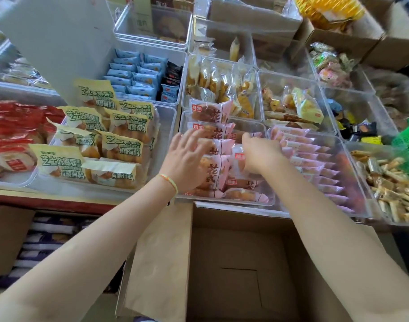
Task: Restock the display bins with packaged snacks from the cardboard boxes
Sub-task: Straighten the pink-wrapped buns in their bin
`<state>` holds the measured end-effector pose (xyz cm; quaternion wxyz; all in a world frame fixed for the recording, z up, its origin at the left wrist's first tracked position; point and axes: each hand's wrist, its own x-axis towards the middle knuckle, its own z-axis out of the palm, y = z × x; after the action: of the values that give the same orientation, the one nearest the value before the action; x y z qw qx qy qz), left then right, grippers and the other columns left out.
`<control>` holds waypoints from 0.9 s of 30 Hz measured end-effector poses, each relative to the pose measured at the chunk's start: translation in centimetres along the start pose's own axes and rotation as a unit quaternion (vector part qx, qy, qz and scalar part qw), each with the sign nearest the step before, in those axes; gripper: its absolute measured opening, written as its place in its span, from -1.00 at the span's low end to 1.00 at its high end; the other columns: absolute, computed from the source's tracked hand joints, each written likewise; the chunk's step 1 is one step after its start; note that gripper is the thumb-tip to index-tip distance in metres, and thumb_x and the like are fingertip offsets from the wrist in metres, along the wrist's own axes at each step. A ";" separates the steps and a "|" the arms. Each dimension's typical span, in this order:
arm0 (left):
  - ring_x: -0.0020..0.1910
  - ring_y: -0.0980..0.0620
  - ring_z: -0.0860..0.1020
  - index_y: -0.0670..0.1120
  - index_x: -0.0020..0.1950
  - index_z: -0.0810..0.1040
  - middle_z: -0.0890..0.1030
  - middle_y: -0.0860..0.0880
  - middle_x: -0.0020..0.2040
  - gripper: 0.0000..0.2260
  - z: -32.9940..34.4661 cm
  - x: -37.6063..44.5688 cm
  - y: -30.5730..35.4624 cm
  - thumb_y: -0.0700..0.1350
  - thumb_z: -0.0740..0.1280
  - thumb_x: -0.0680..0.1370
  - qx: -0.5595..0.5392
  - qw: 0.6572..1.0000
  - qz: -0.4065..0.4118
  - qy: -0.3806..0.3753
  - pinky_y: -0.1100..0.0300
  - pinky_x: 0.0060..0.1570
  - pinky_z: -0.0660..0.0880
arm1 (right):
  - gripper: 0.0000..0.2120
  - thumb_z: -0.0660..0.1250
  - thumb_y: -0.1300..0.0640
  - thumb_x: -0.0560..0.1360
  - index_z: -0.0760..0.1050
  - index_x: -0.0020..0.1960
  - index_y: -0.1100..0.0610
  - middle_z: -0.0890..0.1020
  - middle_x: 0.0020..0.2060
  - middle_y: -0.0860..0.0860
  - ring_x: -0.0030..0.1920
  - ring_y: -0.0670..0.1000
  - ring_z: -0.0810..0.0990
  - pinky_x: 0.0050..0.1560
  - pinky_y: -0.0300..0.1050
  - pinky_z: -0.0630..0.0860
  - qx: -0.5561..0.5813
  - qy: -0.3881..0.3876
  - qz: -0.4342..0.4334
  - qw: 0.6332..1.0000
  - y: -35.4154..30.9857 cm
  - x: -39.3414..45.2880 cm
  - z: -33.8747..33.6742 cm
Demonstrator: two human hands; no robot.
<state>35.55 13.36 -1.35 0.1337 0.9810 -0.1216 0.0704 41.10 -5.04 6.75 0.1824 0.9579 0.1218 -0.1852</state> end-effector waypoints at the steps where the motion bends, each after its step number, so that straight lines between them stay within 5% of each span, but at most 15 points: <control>1: 0.58 -0.16 0.06 0.03 0.50 0.30 0.20 -0.12 0.57 -0.45 0.4 0.4 1.0 0.09 0.22 0.50 0.012 1.000 0.025 -0.003 -0.21 0.52 -0.01 | -0.36 0.32 0.23 0.49 0.14 0.50 0.22 0.52 0.27 0.17 0.24 0.22 0.54 0.16 0.13 0.43 0.005 0.022 0.017 1.000 0.7 0.8 -0.1; 8: 0.58 -0.27 -0.16 0.16 0.61 -0.13 -0.08 -0.18 0.62 -0.33 3.8 3.1 2.3 0.38 -0.13 0.55 0.072 0.995 -0.023 -0.072 -0.22 0.50 -0.24 | -0.58 0.43 0.17 0.51 0.40 0.31 0.16 0.47 0.26 0.17 0.29 0.22 0.48 0.31 0.14 0.33 0.042 0.136 0.055 0.988 4.1 7.1 -0.2; 13: 0.56 -0.32 0.07 0.12 0.59 0.04 0.17 -0.24 0.57 -0.34 4.6 4.0 2.0 0.36 -0.05 0.54 0.070 0.997 -0.017 -0.036 -0.29 0.50 -0.06 | -0.59 0.38 0.11 0.56 0.40 0.37 0.08 0.49 0.31 0.11 0.36 0.17 0.40 0.43 0.20 0.20 0.082 0.123 0.000 0.989 4.1 11.8 1.6; 17: 0.53 -0.34 0.15 0.10 0.57 0.17 0.28 -0.26 0.52 -0.36 4.9 4.1 1.9 0.33 0.00 0.54 0.060 0.998 -0.014 -0.009 -0.30 0.49 0.00 | -0.24 0.34 0.24 0.51 0.05 0.58 -0.03 0.29 0.50 0.16 0.51 0.19 0.22 0.51 0.34 0.01 0.148 0.192 0.005 0.970 3.7 14.3 4.0; 22: 0.51 -0.33 0.22 0.09 0.54 0.28 0.35 -0.26 0.49 -0.40 5.3 4.0 1.8 0.29 0.08 0.55 0.058 0.998 -0.011 0.026 -0.28 0.47 0.05 | -0.26 0.08 -0.27 0.60 -0.07 0.61 0.07 0.16 0.56 0.21 0.58 0.21 0.06 0.50 0.25 -0.27 0.148 0.176 -0.016 0.973 2.7 14.5 7.1; 27: 0.50 -0.33 0.23 0.09 0.54 0.27 0.35 -0.25 0.49 -0.40 5.5 4.0 1.7 0.29 0.09 0.54 0.068 0.997 -0.009 0.027 -0.29 0.46 0.07 | -0.19 -0.02 -0.39 0.58 -0.17 0.62 0.06 0.07 0.58 0.27 0.58 0.30 0.00 0.45 0.43 -0.25 0.072 0.174 0.007 0.982 2.4 15.9 8.5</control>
<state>39.54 9.30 -5.53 0.0701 0.9866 -0.1041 0.1042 53.56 -7.92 -6.25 0.0902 0.9870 0.1313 -0.0227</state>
